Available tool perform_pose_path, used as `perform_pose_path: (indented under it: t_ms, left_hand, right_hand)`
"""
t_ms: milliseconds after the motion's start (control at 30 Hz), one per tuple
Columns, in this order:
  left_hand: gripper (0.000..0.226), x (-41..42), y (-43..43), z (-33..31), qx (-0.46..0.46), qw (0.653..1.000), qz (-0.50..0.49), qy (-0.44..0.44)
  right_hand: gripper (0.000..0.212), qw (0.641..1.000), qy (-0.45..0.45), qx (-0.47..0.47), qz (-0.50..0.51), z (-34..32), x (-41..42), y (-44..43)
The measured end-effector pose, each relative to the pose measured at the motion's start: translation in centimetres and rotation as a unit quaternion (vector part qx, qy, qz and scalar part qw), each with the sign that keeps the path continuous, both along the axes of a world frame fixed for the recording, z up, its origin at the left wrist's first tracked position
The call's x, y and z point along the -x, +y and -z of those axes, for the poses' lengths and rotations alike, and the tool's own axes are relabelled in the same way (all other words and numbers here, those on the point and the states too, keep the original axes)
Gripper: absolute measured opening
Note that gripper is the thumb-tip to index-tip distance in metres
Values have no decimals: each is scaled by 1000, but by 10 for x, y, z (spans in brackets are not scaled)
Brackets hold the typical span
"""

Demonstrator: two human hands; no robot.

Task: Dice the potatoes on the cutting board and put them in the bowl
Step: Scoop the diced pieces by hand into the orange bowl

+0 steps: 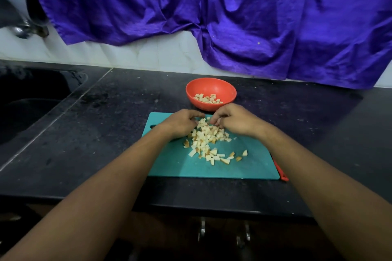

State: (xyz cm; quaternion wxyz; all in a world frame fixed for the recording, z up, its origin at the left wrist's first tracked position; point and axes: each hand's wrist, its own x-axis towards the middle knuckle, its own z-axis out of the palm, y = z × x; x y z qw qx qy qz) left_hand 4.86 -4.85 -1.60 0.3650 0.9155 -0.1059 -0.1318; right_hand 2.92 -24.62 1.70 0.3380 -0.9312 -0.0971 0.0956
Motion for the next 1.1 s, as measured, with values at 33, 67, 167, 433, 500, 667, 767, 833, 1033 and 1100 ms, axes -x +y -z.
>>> perform_pose_path:
  t_ms: [33, 67, 167, 433, 500, 667, 767, 833, 1033, 1100]
  left_hand:
    - [41, 0, -2, -2, -12, 1000, 6, -4]
    - [39, 0, -3, -3, -18, 1000, 8, -5]
    - [36, 1, 0, -2, 20, 1000, 11, 10]
    - [32, 5, 7, 2, 116, 992, 1, 42]
    - [31, 5, 8, 4, 124, 991, -1, 40]
    - [30, 3, 11, 7, 129, 991, 3, 46]
    - [30, 5, 11, 5, 130, 991, 3, 44]
    - [30, 6, 11, 4, 127, 991, 5, 42]
    - [28, 7, 10, 3, 126, 991, -3, 41]
    - [28, 8, 10, 2, 127, 991, -5, 41]
  right_hand:
    - [35, 1000, -5, -12, 10, -6, 1, -6]
    - [35, 999, -13, -17, 27, -11, 1, -13]
    - [34, 994, -9, -12, 106, -14, -1, -36]
    - [23, 991, 12, 54, 118, 11, 10, -18]
    - [25, 995, 73, 1, 68, 6, 15, -10]
    - [27, 986, 67, -102, 110, -20, 22, -41]
    - [22, 981, 95, -96, 142, -22, 28, -65]
    - [20, 975, 141, -62, 157, -18, 34, -72]
    - [21, 960, 222, -45, 162, -8, 43, -35]
    - [22, 957, 223, -87, 166, -8, 37, -17]
